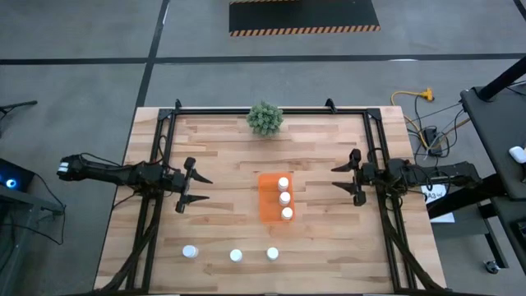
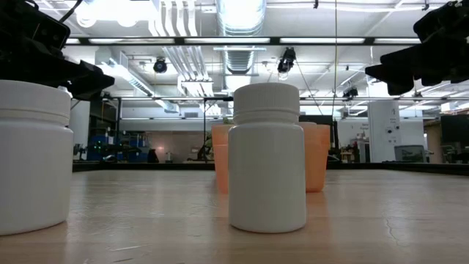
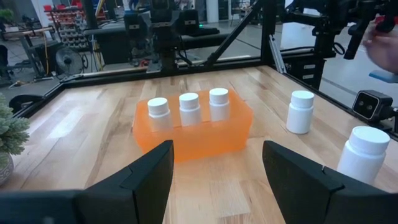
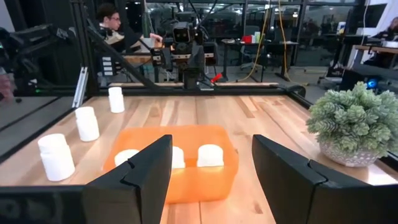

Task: Pick and place pill bottles into a basket
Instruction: Put the white pill bottle into the orange bin

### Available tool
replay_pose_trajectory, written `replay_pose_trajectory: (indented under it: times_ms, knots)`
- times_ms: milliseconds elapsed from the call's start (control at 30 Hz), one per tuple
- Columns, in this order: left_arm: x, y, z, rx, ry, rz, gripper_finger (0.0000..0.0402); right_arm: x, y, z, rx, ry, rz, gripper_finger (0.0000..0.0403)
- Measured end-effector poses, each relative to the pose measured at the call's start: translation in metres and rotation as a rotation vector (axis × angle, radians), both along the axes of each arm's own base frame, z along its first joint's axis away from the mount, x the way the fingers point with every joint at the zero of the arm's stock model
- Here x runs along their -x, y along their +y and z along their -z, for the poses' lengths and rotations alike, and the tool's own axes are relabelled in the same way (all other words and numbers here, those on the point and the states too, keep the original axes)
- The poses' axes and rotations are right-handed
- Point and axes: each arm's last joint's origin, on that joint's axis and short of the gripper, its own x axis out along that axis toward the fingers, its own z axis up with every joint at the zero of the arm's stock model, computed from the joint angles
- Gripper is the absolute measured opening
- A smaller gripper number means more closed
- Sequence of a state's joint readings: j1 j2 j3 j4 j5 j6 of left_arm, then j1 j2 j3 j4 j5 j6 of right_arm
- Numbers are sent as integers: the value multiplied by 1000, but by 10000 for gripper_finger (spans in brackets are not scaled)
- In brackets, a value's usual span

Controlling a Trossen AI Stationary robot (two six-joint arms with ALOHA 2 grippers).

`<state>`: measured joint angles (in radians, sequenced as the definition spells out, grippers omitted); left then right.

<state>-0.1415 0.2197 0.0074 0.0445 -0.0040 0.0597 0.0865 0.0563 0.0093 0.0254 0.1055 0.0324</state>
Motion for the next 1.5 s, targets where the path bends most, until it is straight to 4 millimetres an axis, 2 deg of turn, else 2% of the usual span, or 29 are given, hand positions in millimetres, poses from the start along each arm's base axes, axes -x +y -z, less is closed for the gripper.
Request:
replay_pose_trajectory:
  times_ms: [300,467,600,733,833,1100,1267,1500]
  knots:
    - [-1,0,-4,0,-44,1,228,0,0,0,9,-2,0,210]
    - [-1,0,-26,120,-250,-3,228,0,0,0,9,-2,0,210]
    - [1,0,-42,43,-439,-7,228,0,0,0,8,-2,0,210]
    - [7,1,-58,88,-603,-6,228,0,0,0,7,-2,0,210]
    - [8,1,-58,195,-596,27,228,0,0,0,8,-1,0,210]
    - [7,1,-58,172,-599,32,228,0,0,0,9,-1,0,210]
    - [8,1,-59,294,-588,51,228,0,0,0,9,-1,0,210]
    - [8,1,-59,343,-577,57,228,0,0,0,7,-1,0,210]
